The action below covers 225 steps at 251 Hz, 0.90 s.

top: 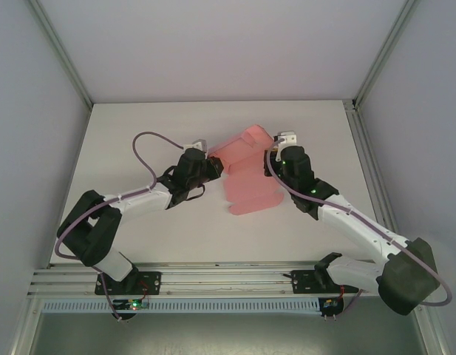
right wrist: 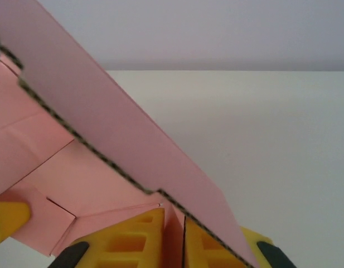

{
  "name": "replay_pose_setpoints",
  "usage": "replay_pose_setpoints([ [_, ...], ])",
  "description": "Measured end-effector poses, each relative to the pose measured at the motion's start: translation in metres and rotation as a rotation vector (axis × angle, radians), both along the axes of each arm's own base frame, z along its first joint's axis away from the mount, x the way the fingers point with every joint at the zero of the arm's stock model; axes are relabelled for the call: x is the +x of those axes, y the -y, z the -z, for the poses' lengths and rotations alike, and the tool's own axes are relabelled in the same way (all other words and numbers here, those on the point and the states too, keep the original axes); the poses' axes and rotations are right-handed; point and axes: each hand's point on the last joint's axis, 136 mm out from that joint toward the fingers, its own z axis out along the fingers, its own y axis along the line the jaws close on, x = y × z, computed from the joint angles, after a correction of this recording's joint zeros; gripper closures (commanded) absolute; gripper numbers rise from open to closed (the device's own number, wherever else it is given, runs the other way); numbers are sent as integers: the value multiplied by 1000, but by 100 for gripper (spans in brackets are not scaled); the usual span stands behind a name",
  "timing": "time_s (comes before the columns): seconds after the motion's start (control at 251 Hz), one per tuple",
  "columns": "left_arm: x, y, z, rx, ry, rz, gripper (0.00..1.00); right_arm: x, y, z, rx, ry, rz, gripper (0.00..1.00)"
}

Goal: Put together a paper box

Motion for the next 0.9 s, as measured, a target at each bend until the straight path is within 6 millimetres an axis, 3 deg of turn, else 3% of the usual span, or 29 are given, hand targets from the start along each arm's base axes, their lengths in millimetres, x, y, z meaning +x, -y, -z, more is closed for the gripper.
replay_pose_setpoints([
  [0.156, 6, 4, 1, -9, -28, -10, 100, 3, -4, -1, -42, 10, 24, 87],
  [0.383, 6, 6, 8, -13, -65, -3, 100, 6, 3, 13, -120, -22, 61, 72],
  [0.571, 6, 6, 8, -12, -67, -3, 100, 0, 5, 15, -60, -33, 38, 69],
  [0.898, 6, 7, 9, -5, -80, 1, 100, -7, -10, 13, 6, -43, -68, 64],
])
